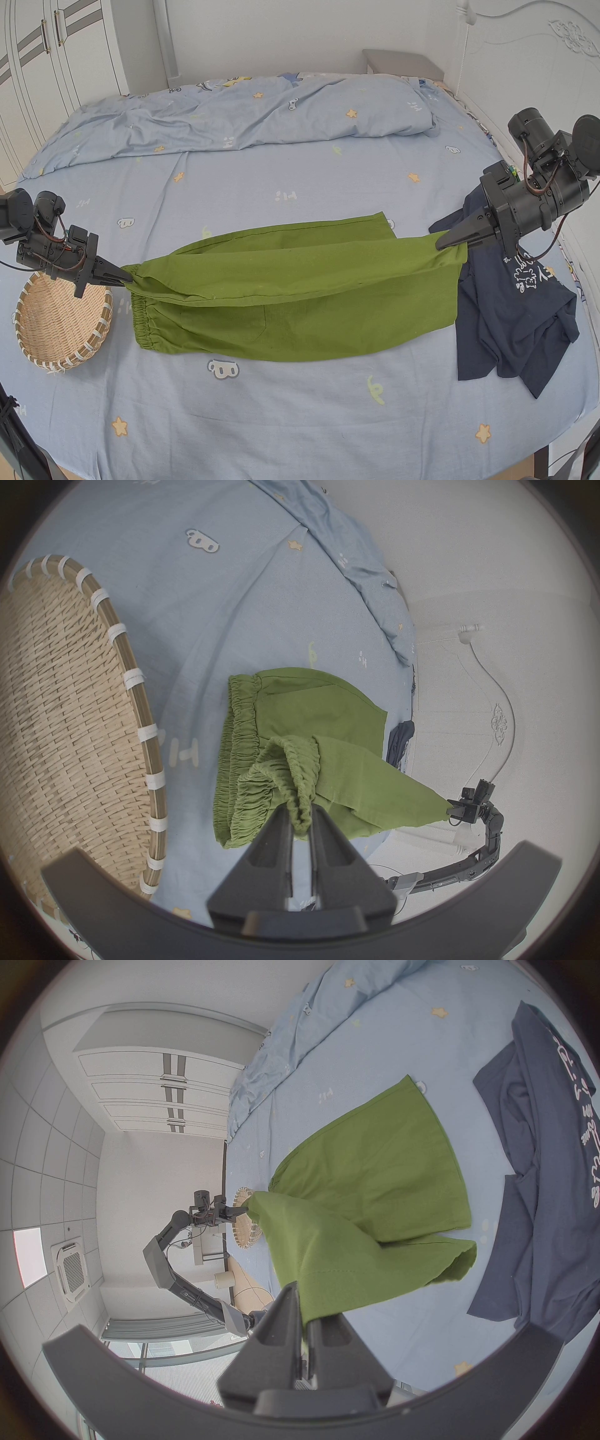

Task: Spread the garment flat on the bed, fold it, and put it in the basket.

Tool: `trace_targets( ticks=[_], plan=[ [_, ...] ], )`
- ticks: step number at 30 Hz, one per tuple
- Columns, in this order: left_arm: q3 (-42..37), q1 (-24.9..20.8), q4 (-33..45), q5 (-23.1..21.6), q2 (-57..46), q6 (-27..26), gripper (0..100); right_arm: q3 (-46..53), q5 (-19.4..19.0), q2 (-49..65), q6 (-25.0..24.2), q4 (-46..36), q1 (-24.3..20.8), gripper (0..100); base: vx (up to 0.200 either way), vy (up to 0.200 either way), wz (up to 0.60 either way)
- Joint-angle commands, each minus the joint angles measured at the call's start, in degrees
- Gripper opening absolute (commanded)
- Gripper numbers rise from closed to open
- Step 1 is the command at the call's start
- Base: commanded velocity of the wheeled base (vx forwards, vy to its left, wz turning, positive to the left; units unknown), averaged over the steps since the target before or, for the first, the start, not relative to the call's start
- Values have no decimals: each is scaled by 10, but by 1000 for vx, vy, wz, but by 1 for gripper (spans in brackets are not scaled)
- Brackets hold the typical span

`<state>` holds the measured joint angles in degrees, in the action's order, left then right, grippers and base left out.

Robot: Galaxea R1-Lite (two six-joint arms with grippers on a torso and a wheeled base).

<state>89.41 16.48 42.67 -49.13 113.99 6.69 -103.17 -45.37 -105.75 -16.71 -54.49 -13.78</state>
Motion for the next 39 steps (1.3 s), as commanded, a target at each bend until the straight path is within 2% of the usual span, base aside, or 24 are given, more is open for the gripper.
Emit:
trace_targets(
  ticks=[1, 10, 20, 25, 29, 39],
  plan=[
    [1, 0, 0, 0, -4, 2, 0, 4, -1, 27, -2, 3, 6, 0, 0, 0, 0],
    [-1, -1, 49, -1, -11, -5, 0, 24, 0, 60, -10, -32, 5, 0, 0, 0, 0],
    [-9, 2, 51, -15, -30, -10, 0, 59, 1, 75, -7, -26, 1, 0, 0, 0, 0],
    [-5, 5, 51, -16, -33, -10, 0, 53, 1, 68, -7, 15, 1, 0, 0, 0, 0],
    [-1, 8, 49, -16, -31, -9, 0, 31, -1, 27, -13, 84, 6, 0, 0, 0, 0],
    [23, 7, 47, -15, -26, -6, 0, -65, 0, -74, -9, 98, 22, 0, 0, 0, 0]
  ],
)
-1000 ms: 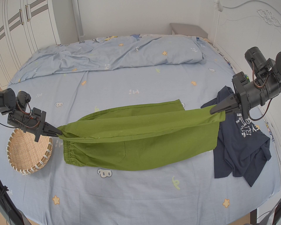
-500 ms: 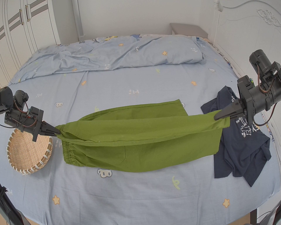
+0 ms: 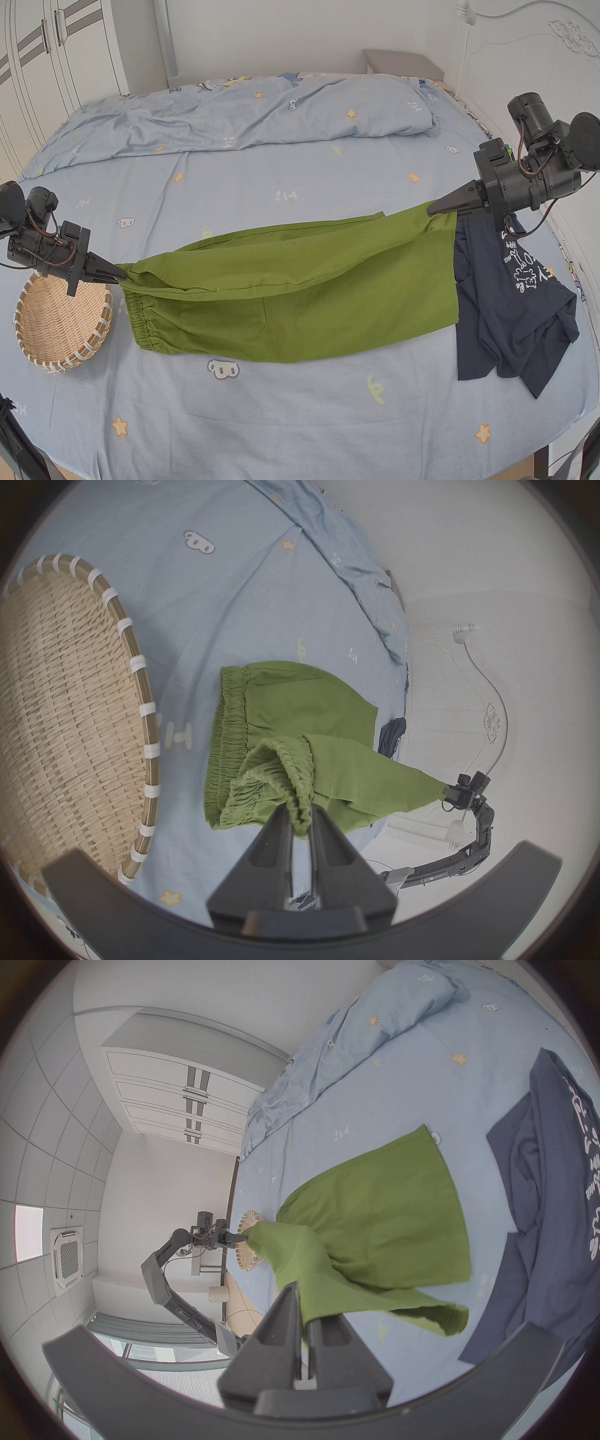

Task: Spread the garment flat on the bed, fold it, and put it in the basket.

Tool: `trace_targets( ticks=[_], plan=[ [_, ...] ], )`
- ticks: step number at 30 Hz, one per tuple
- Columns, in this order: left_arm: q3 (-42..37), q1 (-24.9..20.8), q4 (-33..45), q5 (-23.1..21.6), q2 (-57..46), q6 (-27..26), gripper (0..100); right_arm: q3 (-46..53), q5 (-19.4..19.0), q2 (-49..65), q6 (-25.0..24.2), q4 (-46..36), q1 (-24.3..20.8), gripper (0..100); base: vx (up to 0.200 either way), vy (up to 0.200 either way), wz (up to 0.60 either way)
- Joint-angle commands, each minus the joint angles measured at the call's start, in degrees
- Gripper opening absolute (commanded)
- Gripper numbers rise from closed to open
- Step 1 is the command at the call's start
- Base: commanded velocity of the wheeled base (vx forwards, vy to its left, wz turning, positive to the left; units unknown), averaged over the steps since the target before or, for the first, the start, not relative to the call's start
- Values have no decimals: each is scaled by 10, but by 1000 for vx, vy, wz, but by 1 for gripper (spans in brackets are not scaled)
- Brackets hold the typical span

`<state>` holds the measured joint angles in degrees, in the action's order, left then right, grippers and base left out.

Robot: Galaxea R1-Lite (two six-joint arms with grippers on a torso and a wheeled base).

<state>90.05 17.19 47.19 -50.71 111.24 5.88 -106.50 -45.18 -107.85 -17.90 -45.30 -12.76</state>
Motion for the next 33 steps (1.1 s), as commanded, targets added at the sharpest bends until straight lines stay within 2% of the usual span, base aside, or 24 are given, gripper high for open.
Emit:
trace_targets(
  ticks=[1, 10, 24, 29, 33],
  plan=[
    [24, -1, 4, 1, 1, 2, 0, -46, -2, -63, 2, 11, 16, 0, 0, 0, 0],
    [90, -4, 19, 4, 29, 6, 0, -81, -6, -127, 4, 18, 42, 0, 0, 0, 0],
    [149, 2, 21, 3, 85, 7, 0, -81, -16, -181, 0, 48, 46, 0, 0, 0, 0],
    [150, 2, 21, 3, 86, 6, 0, -81, -20, -180, 5, 57, 47, 0, 0, 0, 0],
    [145, 0, 20, 2, 86, 5, 0, -81, -37, -170, 14, 96, 47, 0, 0, 0, 0]
  ],
)
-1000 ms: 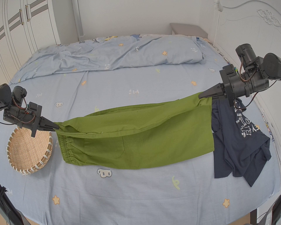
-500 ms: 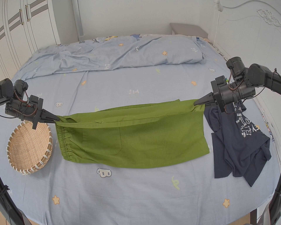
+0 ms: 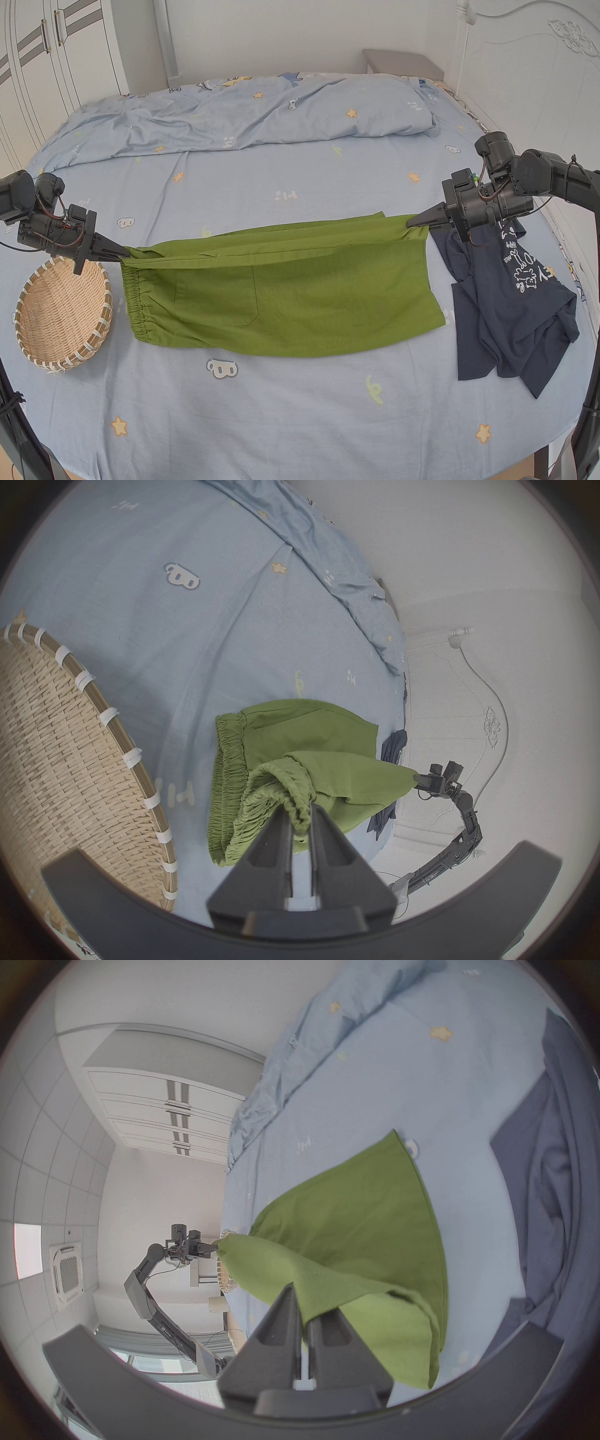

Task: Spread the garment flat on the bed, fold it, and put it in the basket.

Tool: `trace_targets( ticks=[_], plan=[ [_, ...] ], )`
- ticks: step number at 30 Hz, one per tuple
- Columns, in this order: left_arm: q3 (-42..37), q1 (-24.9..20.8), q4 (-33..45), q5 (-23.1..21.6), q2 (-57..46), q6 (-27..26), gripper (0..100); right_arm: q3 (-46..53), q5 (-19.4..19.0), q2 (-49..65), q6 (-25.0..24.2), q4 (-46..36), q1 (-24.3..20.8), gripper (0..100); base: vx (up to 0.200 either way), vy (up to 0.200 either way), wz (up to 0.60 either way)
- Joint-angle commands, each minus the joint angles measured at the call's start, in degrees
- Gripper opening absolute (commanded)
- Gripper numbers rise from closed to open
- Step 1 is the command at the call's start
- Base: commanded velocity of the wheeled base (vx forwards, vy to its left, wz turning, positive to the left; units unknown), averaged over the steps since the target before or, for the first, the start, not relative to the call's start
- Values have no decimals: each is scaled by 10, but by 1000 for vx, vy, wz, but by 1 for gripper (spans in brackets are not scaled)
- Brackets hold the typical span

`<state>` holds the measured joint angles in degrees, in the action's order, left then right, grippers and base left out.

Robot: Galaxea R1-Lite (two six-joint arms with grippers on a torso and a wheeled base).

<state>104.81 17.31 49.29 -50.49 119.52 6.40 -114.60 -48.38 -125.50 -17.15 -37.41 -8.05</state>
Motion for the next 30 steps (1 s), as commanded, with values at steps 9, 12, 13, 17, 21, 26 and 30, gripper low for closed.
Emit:
trace_targets(
  ticks=[9, 12, 13, 17, 21, 26, 30],
  plan=[
    [0, 4, -1, 0, 3, -1, 0, 92, 0, 55, 16, 244, -5, 0, 0, 0, 0],
    [1, 4, -2, 0, 4, -1, 0, 105, 0, 56, -8, 276, -2, 0, 0, 0, 0],
    [1, 4, -2, 0, 4, -1, 0, 105, 0, 55, -17, 278, -1, 0, 0, 0, 0],
    [1, 4, -2, 0, 4, -1, 0, 107, 0, 50, -21, 279, 1, 0, 0, 0, 0],
    [1, 4, -3, 0, 11, -1, 0, 110, 0, 37, -19, 280, 1, 0, 0, 0, 0],
    [3, 4, -9, -2, 24, -1, 0, 105, 1, 17, -22, 293, 4, 0, 0, 0, 0],
    [4, -1, -14, -2, 26, -1, 0, 106, 1, 11, -25, 303, 6, 0, 0, 0, 0]
  ],
)
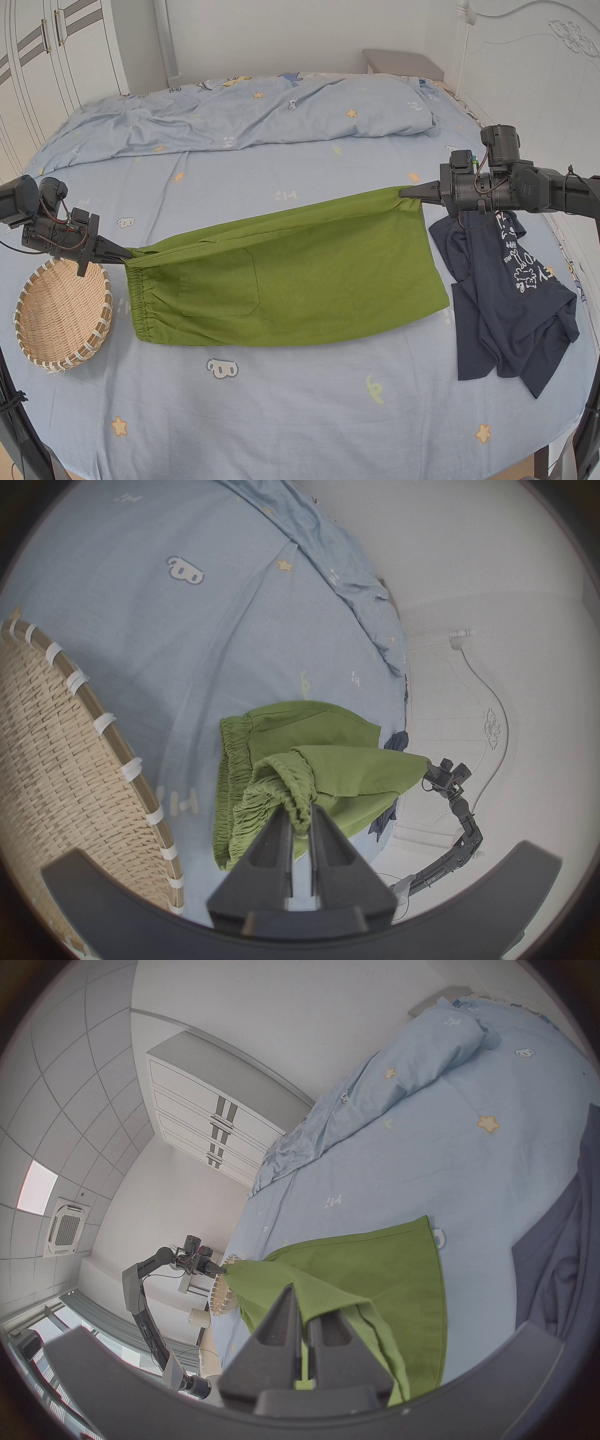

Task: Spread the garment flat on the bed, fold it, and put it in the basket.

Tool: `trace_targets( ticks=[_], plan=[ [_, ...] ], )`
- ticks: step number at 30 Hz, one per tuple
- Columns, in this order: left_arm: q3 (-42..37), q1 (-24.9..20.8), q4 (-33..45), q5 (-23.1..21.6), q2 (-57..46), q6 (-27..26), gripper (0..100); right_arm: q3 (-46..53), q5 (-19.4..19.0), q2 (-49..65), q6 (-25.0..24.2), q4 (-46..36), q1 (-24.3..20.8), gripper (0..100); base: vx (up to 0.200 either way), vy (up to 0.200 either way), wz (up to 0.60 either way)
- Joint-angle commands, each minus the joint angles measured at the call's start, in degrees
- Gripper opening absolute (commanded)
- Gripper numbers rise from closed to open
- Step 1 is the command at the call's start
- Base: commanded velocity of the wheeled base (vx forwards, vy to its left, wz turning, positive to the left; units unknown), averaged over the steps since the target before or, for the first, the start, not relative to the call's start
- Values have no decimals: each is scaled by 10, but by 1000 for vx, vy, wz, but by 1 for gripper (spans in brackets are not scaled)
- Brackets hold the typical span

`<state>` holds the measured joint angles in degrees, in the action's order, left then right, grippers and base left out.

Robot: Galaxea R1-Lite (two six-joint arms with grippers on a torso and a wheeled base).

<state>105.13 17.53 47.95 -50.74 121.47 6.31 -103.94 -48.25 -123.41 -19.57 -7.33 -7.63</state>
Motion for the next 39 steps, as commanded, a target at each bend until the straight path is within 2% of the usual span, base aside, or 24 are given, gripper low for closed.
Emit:
trace_targets(
  ticks=[1, 9, 18, 19, 22, 23, 30, 39],
  plan=[
    [1, -6, -3, 0, 8, -1, 0, 0, 0, -13, -1, 3, 4, 0, 0, 0, 0],
    [17, -9, -3, 1, 25, -1, 0, 2, 0, -25, 0, 4, 15, 0, 0, 0, 0],
    [20, -6, -2, 2, 26, 0, 0, -7, 3, -41, -2, 6, 5, 0, 0, 0, 0],
    [20, -6, -2, 2, 26, 0, 100, -7, 3, -41, -2, 6, 5, 0, 0, 0, 0],
    [21, -9, -3, 2, 33, -2, 100, -7, 4, -45, -3, 6, 2, 0, 0, 0, 0],
    [21, -9, -3, 2, 34, -2, 100, -7, 3, -46, -2, 5, 2, 100, 0, 0, 0],
    [24, -12, -2, 2, 35, 0, 100, -8, 3, -62, -2, 5, -2, 100, 0, 0, 0],
    [15, -44, 17, 0, 1, 2, 100, -4, 3, -62, -4, -1, -13, 100, 0, 0, 0]
  ],
)
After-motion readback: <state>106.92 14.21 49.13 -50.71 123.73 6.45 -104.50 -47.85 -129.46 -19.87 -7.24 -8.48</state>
